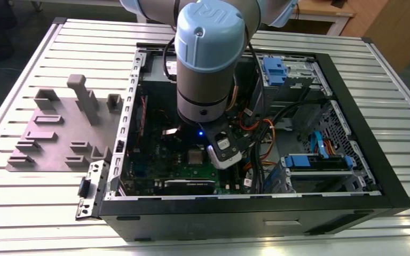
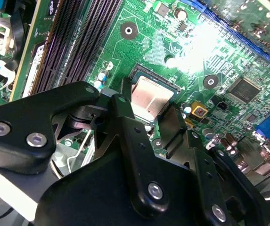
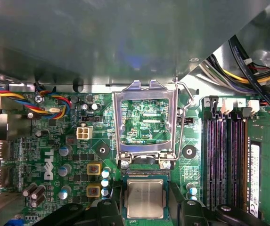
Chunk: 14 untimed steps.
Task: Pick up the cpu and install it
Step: 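Place the cpu into insertion slot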
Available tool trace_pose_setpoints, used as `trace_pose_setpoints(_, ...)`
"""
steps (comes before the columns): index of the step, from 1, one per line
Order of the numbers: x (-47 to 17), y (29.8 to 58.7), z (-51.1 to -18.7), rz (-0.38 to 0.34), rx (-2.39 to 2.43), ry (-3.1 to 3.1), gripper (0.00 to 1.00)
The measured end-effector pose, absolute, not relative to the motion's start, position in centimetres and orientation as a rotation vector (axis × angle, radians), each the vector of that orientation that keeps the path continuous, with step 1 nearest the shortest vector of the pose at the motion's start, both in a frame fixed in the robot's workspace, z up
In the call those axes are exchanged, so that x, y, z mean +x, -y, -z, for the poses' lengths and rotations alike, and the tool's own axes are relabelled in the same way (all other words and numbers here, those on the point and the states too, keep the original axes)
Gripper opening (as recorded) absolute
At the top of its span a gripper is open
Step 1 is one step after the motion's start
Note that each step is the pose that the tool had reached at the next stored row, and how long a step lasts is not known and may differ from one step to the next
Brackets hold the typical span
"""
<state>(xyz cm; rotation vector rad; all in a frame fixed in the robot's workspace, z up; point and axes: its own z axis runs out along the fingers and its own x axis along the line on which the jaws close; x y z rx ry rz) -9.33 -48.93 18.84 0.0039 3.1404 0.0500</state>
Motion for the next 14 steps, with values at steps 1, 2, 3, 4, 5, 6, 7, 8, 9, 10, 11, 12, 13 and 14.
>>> trace_pose_setpoints(1,-9.32,48.93,-18.83,-0.050,0.004,-3.140,0.47)
trace_pose_setpoints(2,-9.32,48.92,-18.83,-0.050,0.005,-3.140,0.47)
trace_pose_setpoints(3,-9.32,48.92,-18.82,-0.050,0.005,-3.140,0.47)
trace_pose_setpoints(4,-9.32,48.92,-18.82,-0.051,0.005,-3.140,0.47)
trace_pose_setpoints(5,-9.31,48.92,-18.82,-0.050,0.005,-3.140,0.47)
trace_pose_setpoints(6,-9.31,48.92,-18.82,-0.051,0.005,-3.140,0.47)
trace_pose_setpoints(7,-9.31,48.92,-18.82,-0.050,0.005,-3.140,0.47)
trace_pose_setpoints(8,-9.31,48.92,-18.83,-0.050,0.005,-3.140,0.47)
trace_pose_setpoints(9,-9.31,48.91,-18.86,-0.051,0.005,-3.140,0.47)
trace_pose_setpoints(10,-9.30,48.90,-18.90,-0.051,0.005,-3.140,0.47)
trace_pose_setpoints(11,-9.30,48.90,-18.91,-0.052,0.005,-3.140,0.47)
trace_pose_setpoints(12,-9.31,48.90,-18.92,-0.050,0.005,-3.140,0.47)
trace_pose_setpoints(13,-9.31,48.90,-18.93,-0.046,0.005,-3.140,0.47)
trace_pose_setpoints(14,-9.31,48.90,-18.94,-0.035,0.005,-3.140,0.47)
